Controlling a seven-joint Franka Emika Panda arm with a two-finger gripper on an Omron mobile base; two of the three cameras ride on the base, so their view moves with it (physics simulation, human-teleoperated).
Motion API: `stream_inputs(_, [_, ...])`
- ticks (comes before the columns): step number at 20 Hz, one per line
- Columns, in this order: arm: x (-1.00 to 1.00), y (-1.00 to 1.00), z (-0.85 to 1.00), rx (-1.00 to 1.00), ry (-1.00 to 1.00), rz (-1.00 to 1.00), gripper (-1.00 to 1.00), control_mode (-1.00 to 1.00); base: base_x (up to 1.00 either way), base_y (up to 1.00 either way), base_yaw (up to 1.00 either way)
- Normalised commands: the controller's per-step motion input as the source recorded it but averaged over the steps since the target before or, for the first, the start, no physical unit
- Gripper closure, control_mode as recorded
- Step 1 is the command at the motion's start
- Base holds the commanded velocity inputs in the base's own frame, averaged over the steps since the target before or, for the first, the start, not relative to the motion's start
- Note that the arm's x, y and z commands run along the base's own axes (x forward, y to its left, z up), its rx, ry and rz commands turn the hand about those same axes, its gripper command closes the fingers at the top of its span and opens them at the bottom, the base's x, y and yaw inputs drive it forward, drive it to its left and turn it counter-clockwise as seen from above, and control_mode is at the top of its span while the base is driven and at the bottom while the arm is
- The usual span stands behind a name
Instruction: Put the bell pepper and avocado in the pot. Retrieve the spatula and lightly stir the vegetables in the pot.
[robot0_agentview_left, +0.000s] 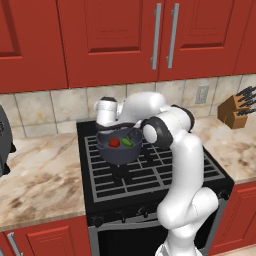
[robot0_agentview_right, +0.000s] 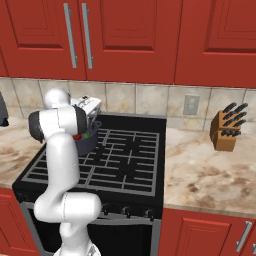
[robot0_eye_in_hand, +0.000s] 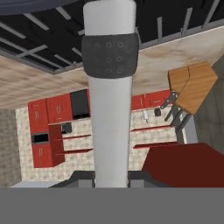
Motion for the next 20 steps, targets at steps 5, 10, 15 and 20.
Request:
stream_inputs(5, [0.00,0.19,-0.12,-0.09,0.00,-0.03,1.00,-1.00,0.00,0.00,0.00])
stream_inputs(10, [-0.02,0.22,-0.09,-0.10,0.00,-0.05,1.00,-1.00,0.00,0.00,0.00])
stream_inputs(15, [0.00,0.30,-0.07,-0.09,0.02,-0.04,1.00,-1.00,0.00,0.00,0.00])
stream_inputs(20, [0.00,0.29,-0.03,-0.04,0.04,-0.01,1.00,-1.00,0.00,0.00,0.00])
